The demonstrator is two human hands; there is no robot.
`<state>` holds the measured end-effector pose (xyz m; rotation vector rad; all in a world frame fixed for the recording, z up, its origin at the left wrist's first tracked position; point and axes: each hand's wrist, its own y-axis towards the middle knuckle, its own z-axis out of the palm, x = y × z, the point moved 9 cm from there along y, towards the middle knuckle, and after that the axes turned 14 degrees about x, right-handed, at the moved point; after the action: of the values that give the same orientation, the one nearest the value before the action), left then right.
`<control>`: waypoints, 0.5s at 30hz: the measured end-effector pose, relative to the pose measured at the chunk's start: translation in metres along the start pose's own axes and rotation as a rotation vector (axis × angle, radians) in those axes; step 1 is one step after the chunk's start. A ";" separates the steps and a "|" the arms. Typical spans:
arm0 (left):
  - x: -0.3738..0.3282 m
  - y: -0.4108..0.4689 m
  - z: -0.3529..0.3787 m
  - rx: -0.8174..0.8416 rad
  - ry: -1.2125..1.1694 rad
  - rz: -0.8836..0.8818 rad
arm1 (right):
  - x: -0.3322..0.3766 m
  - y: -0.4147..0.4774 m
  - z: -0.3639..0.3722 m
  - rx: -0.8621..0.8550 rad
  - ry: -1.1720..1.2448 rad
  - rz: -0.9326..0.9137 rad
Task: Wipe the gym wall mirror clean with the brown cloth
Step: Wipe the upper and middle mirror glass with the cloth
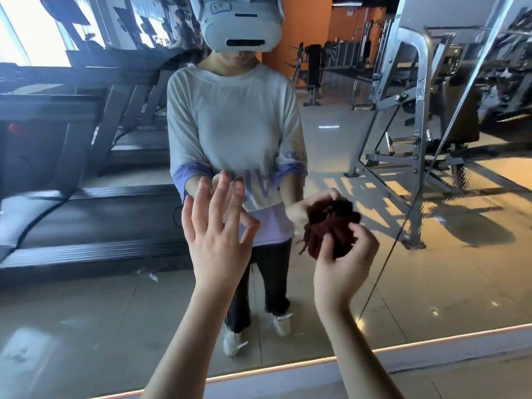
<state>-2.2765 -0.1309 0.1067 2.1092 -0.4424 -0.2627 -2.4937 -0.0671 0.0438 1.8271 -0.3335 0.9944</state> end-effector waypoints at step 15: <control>-0.002 0.002 -0.004 -0.055 -0.040 -0.054 | 0.062 0.033 -0.003 0.031 -0.081 -0.311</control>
<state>-2.2774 -0.1285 0.1104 2.0672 -0.3980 -0.3454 -2.4769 -0.0675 0.1116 1.8811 -0.0776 0.7150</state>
